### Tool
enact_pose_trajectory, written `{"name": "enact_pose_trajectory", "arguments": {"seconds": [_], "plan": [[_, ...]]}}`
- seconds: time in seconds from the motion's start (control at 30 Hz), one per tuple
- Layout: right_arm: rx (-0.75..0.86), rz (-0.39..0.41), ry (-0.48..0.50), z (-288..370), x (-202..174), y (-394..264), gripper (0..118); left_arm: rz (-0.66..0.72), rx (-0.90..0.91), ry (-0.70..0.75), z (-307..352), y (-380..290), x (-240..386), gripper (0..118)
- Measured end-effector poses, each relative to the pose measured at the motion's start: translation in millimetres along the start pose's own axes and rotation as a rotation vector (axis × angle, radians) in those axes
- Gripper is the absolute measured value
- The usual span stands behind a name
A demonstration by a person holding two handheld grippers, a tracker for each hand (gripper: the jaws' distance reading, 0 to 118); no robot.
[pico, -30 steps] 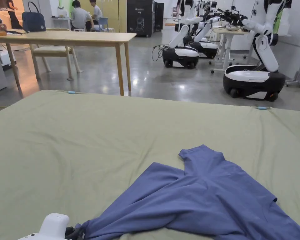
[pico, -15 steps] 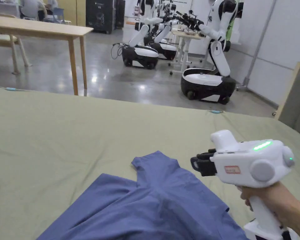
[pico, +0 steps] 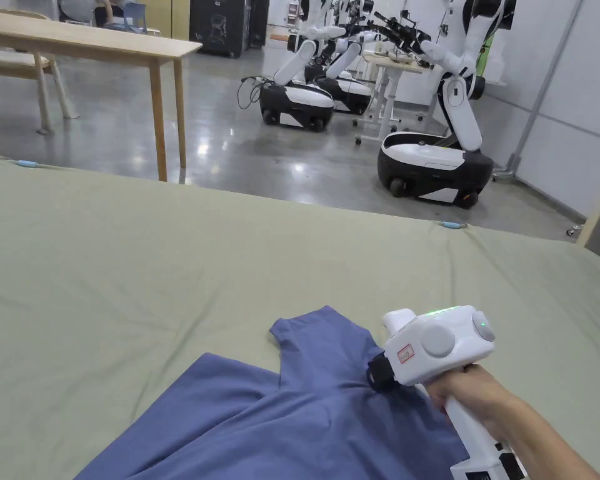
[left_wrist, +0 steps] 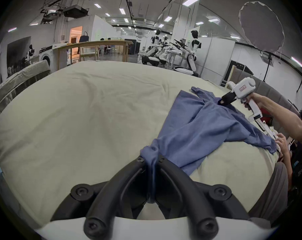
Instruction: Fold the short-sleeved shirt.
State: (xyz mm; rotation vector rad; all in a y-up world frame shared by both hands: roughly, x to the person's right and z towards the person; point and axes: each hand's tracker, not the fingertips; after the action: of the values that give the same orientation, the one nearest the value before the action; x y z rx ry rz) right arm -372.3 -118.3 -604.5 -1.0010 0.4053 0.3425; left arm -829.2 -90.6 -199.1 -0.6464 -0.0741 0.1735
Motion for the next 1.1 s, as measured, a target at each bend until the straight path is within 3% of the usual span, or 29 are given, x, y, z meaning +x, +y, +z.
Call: {"name": "enact_pose_trajectory", "arguments": {"seconds": [0.07, 0.1, 0.17, 0.2, 0.23, 0.37, 0.5, 0.6, 0.67, 0.77, 0.9, 1.0, 1.1], "plan": [[-0.006, 0.046, -0.097, 2.5, -15.9, -2.0, 2, -0.003, -0.009, 0.002, -2.4, 1.9, 2.6, 5], [0.015, 0.031, -0.121, 7.4, -20.6, -3.4, 2, 0.002, -0.008, 0.004, -3.7, 3.5, 4.8, 5], [0.108, -0.056, -0.129, 34.2, -21.8, -1.5, 2, 0.013, 0.04, 0.003, -5.3, 9.4, 3.2, 5], [0.143, -0.114, -0.074, 48.6, -16.1, 4.7, 2, 0.021, 0.089, -0.003, -8.8, 21.6, 2.6, 5], [0.209, -0.108, -0.039, 72.4, -13.4, 12.3, 2, 0.02, 0.057, -0.004, -12.6, 43.8, 3.1, 5], [0.367, 0.001, -0.142, 184.4, -12.3, 45.4, 2, 0.051, 0.225, -0.078, -1.3, 137.0, 15.6, 5], [0.525, -0.044, -0.184, 290.4, 1.8, 69.4, 2, 0.005, 0.368, -0.112, 17.3, 228.7, 40.2, 5], [0.626, -0.017, -0.332, 363.8, 10.4, 87.1, 2, -0.028, 0.454, -0.111, 31.2, 297.4, 61.7, 5], [0.676, -0.058, -0.407, 407.7, 22.2, 102.4, 2, -0.06, 0.512, -0.045, 39.0, 345.8, 80.7, 5], [0.721, -0.153, -0.331, 454.0, 48.2, 123.6, 2, -0.077, 0.583, 0.031, 45.1, 411.2, 102.8, 5], [0.788, -0.174, -0.43, 491.1, 63.8, 142.2, 2, -0.055, 0.56, 0.072, 46.1, 476.0, 118.9, 5], [0.843, -0.285, -0.38, 502.3, 71.8, 153.3, 2, -0.11, 0.538, 0.163, 44.3, 501.1, 133.3, 5], [0.929, -0.286, -0.372, 508.2, 67.4, 156.4, 2, -0.102, 0.547, 0.164, 44.5, 509.3, 135.2, 5]]}}
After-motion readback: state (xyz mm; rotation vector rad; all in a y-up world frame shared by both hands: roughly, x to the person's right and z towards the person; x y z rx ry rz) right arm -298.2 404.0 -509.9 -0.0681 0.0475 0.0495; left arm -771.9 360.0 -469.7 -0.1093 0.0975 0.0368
